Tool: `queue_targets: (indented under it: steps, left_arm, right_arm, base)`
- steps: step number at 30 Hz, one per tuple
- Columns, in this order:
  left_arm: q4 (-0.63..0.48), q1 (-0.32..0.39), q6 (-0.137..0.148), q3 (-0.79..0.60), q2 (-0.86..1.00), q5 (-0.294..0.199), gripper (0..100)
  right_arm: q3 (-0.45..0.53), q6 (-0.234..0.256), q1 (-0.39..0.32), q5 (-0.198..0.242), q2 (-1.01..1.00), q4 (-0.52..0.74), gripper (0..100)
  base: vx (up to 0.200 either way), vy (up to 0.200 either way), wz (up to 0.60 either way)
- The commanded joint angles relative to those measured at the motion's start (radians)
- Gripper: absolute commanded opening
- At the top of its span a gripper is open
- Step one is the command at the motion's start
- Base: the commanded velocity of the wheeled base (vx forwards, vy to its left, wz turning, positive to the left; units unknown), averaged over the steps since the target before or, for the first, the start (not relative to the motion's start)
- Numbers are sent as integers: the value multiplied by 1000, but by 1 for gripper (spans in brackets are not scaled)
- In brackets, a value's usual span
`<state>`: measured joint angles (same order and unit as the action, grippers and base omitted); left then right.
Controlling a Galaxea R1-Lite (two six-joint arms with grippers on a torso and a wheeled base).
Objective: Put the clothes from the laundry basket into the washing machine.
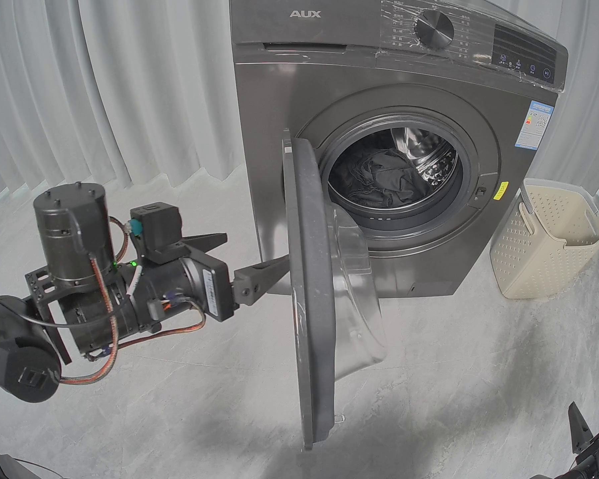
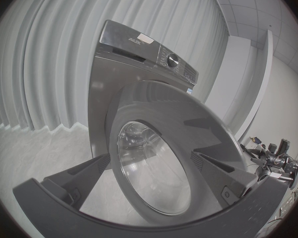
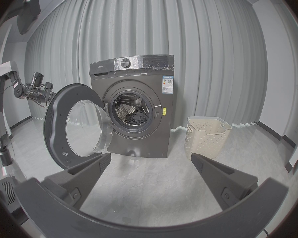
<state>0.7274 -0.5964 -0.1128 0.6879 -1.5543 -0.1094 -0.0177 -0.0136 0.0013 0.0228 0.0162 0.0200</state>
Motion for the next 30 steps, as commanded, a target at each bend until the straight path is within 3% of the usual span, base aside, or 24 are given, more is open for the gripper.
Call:
queue_targets:
  steps: [1,18,19,21,25,30]
  left_arm:
    - [3,-48,-5,93,-113,7,100]
    - [6,-69,-24,381,-374,23,100]
    - [4,-69,-28,397,-385,23,100]
    - [6,-68,-64,464,-428,33,100]
    - [4,-68,-119,562,-475,91,100]
    - [-5,-71,-117,582,-486,91,100]
  right_arm:
    - [10,0,0,0,-13,0,100]
    - [10,-2,0,0,-13,0,100]
    - [10,-2,0,0,-13,0,100]
    - [10,0,0,0,-13,0,100]
    - [10,0,0,0,-13,0,100]
    - [10,0,0,0,-13,0,100]
  base:
    - [0,0,0]
    - [0,0,0]
    - [0,0,0]
    - [0,0,0]
    - [0,0,0]
    - [0,0,0]
